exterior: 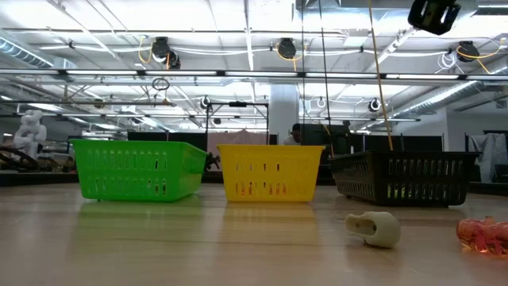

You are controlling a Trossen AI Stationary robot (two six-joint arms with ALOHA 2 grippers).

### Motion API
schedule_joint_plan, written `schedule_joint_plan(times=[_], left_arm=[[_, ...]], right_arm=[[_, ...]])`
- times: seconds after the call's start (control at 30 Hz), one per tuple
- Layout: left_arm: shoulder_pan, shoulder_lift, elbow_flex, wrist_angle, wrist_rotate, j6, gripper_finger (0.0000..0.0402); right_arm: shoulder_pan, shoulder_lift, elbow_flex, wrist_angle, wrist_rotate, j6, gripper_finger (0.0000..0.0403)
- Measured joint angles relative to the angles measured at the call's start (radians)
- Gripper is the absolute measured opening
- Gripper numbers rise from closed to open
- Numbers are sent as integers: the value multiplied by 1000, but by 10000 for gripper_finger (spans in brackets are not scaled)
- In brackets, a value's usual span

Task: Sort Halloween decoration
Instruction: Put the white skull toy into the green basket

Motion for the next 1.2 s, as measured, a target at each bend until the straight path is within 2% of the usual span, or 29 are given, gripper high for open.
schedule_joint_plan(times=[0.2,0.3,0.4,0.53,0.77,1.0,1.2], left_arm=[[18,-7,0,-2,65,0,45],[23,-20,-1,80,114,2,45],[22,-34,0,132,153,62,45],[25,-39,0,73,187,153,45],[49,-43,0,13,245,163,45],[79,-43,0,4,261,163,45],[96,-43,0,3,268,282,45]], right_arm=[[-1,0,0,10,133,-70,162],[-1,0,0,10,162,-93,162],[-1,0,0,10,167,-96,162],[-1,0,0,10,168,-89,162],[-1,0,0,7,168,-63,162],[-2,0,0,5,168,-180,162],[-2,0,0,1,168,-238,162]])
